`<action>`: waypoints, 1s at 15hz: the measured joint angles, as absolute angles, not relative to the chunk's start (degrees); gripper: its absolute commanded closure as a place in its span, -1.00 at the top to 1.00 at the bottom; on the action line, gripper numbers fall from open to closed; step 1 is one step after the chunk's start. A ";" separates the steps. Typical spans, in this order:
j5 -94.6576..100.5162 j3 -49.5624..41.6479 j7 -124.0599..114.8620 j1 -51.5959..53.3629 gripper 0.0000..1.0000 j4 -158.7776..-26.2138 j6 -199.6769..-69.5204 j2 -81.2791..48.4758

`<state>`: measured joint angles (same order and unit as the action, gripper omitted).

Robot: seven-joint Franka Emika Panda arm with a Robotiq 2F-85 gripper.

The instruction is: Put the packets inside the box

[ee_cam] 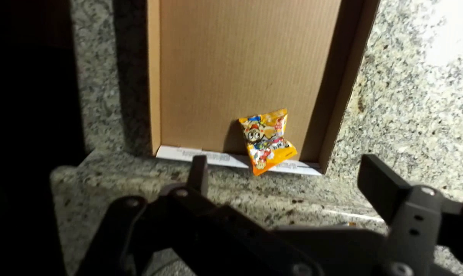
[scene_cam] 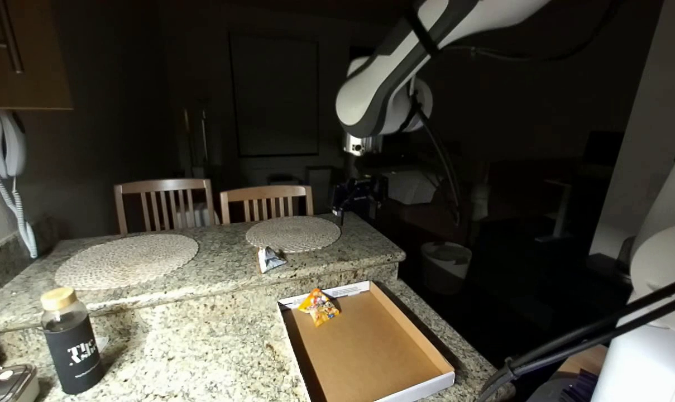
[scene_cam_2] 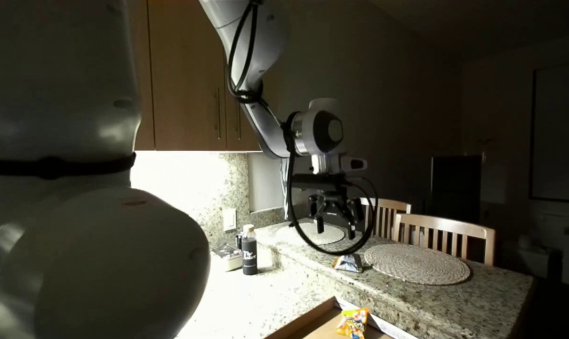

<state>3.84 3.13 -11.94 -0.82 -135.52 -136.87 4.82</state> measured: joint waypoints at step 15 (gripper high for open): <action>24.03 3.06 -2.66 4.86 1.00 -85.78 -120.20 -33.55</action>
